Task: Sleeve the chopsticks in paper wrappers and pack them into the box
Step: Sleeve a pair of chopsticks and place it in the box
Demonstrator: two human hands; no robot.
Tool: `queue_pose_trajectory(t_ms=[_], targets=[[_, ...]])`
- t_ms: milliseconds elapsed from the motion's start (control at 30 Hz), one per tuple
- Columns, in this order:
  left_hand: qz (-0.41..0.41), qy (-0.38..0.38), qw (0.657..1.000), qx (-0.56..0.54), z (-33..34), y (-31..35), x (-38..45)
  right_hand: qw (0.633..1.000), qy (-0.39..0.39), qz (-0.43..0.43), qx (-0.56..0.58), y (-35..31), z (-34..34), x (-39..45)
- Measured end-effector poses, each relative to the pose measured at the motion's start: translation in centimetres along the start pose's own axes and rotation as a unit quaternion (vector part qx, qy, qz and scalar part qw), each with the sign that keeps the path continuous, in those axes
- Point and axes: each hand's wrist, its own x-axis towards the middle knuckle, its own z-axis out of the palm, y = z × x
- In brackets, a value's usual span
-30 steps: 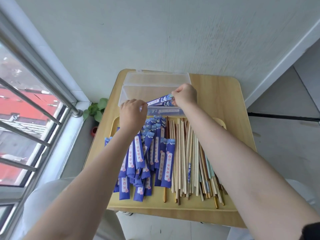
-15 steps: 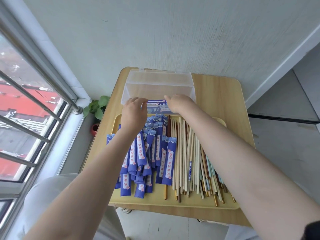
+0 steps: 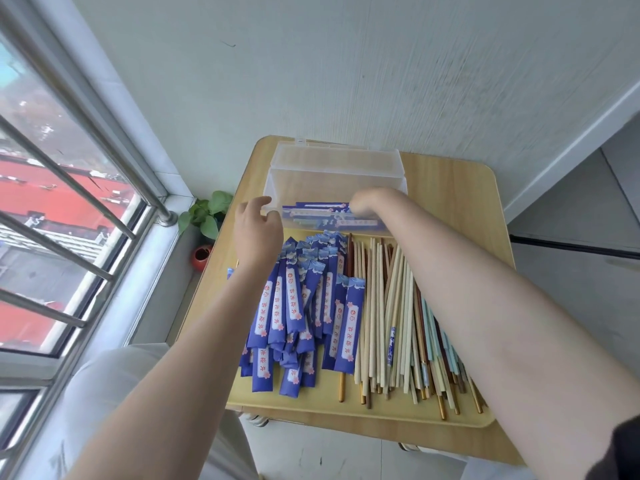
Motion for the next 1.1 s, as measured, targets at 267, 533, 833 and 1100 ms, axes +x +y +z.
queue_pose_trajectory(t_ms=[267, 533, 833, 1100], targets=[[0.01, 0.015, 1.0, 0.02, 0.6, 0.2, -0.2, 0.995, -0.001, -0.014, 0.098, -0.3, -0.5, -1.0], [0.03, -0.005, 0.993, 0.11, -0.3, 0.7, -2.5, 0.938, 0.258, -0.103, 0.205, 1.0, 1.1, -3.6], [0.035, -0.146, 0.938, 0.313, -1.8, -2.0, -6.0, 0.983, 0.029, -0.084, 0.163, -0.4, 9.4, -9.1], [0.011, -0.153, 0.956, 0.251, -1.5, -2.7, -7.5, 0.964, 0.088, -0.105, 0.227, -0.4, 12.4, -10.5]])
